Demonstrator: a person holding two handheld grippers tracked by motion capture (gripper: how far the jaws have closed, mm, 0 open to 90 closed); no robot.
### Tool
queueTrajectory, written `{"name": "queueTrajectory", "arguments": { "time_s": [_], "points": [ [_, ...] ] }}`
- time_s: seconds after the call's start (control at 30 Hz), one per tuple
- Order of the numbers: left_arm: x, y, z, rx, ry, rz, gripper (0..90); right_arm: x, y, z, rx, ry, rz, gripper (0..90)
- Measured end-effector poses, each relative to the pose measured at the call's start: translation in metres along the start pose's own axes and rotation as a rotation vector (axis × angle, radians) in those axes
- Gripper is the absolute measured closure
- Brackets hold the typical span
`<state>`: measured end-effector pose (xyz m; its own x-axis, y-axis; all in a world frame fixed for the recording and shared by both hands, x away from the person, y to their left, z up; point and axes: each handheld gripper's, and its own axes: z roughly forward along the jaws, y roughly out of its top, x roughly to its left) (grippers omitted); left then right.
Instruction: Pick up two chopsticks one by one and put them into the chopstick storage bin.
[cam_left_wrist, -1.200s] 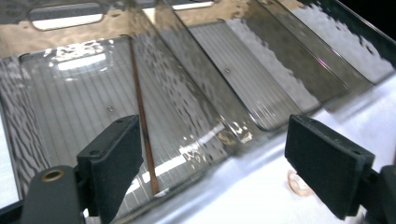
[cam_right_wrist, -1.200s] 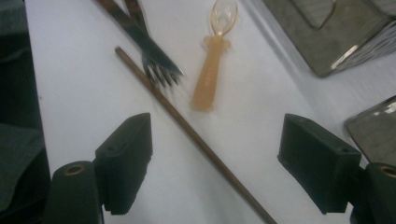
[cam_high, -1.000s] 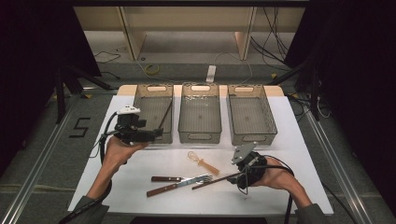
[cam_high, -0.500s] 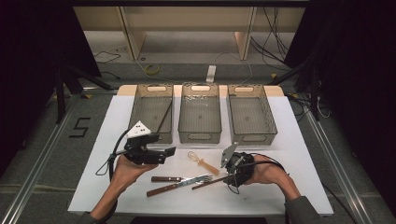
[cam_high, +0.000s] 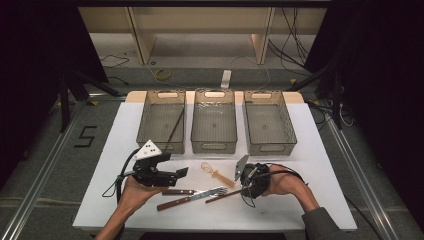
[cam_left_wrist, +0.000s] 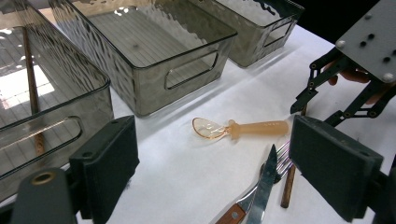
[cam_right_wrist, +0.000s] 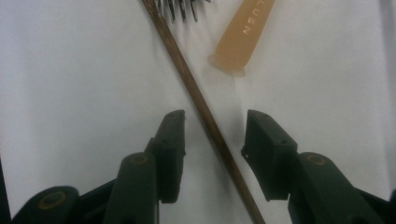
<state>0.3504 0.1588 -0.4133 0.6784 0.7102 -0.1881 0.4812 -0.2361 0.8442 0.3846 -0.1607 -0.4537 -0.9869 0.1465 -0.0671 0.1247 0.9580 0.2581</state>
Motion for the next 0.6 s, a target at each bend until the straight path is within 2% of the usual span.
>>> {"name": "queueTrajectory", "arguments": {
  "time_s": [0.33, 0.37, 0.43, 0.53, 0.57, 0.6],
  "points": [
    [0.0, -0.002, -0.001, -0.001, 0.018, 0.021, 15.0, 0.004, 0.003, 0.003, 0.046, 0.028, -0.01, 73.7],
    [-0.001, -0.002, -0.001, 0.001, 0.019, 0.021, 15.0, 0.004, 0.004, 0.003, 0.044, 0.022, -0.024, 73.8],
    [-0.001, -0.002, -0.001, 0.003, 0.019, 0.025, 15.0, 0.006, 0.005, 0.003, 0.059, 0.022, -0.019, 74.9],
    [-0.001, -0.002, -0.001, 0.003, 0.019, 0.027, 15.0, 0.009, 0.006, 0.003, 0.069, 0.025, -0.04, 78.6],
    [-0.001, -0.002, -0.001, 0.003, 0.018, 0.029, 15.0, 0.01, 0.006, 0.003, 0.062, 0.012, -0.069, 79.4],
    [-0.001, -0.002, -0.001, 0.002, 0.015, 0.03, 15.0, 0.012, 0.007, 0.003, 0.074, 0.012, -0.075, 80.8]
  ]
}}
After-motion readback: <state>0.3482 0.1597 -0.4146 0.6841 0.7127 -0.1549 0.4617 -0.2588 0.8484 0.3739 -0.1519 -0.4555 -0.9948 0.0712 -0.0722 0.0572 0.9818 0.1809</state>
